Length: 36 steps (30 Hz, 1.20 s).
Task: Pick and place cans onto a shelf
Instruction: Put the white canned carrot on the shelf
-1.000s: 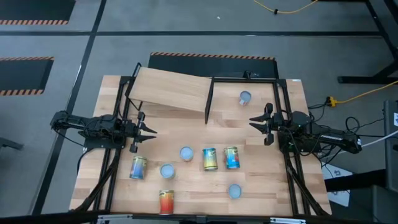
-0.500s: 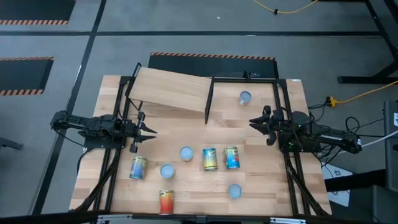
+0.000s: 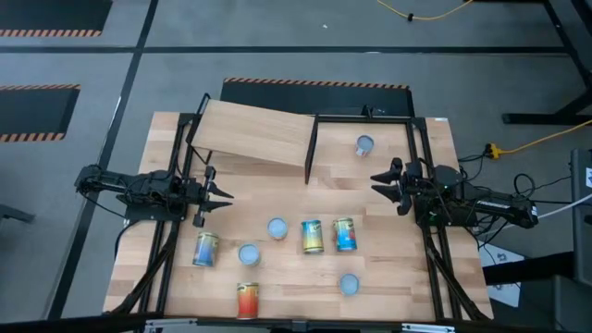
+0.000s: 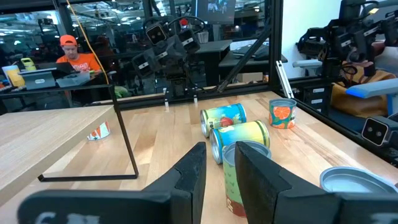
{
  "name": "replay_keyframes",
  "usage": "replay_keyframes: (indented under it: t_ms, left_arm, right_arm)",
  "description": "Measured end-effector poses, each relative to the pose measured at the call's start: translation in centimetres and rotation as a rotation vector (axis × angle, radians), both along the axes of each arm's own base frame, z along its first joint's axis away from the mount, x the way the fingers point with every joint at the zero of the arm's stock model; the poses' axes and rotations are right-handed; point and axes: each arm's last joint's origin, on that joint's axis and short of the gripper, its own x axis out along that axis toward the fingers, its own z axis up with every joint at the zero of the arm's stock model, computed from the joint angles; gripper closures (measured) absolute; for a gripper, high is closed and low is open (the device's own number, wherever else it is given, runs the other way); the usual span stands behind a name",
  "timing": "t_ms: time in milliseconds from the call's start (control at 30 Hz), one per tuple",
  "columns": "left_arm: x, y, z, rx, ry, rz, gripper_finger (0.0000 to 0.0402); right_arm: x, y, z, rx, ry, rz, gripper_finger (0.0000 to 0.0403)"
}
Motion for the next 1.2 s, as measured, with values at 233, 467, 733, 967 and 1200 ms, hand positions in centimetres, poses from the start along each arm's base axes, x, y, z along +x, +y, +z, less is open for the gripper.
replay_keyframes:
  t_ms: [233,467,733,967,1200]
  left_arm:
    - [0.0,0.0,0.0,0.0,0.0,0.0,0.0324]
    - [0.0,0.0,0.0,0.0,0.0,0.0,0.0324]
    - [0.0,0.0,0.0,0.0,0.0,0.0,0.0324]
    - [0.0,0.0,0.0,0.0,0.0,0.0,0.0324]
    - [0.0,0.0,0.0,0.0,0.0,0.0,0.0324]
  right_arm:
    - [0.0,-0.2,0.1,-0.016,-0.004,-0.087,0.017]
    - [-0.3,-0.3,1.8,-0.071,-0.173,-0.135,0.0176]
    - [-0.8,-0.5,5.0,-0.115,-0.192,-0.221,0.0177]
    - [0.5,-1.2,6.6,-0.121,-0.049,-0.389,0.0177]
    - [2.1,-1.8,7.5,-0.127,0.203,-0.491,0.0177]
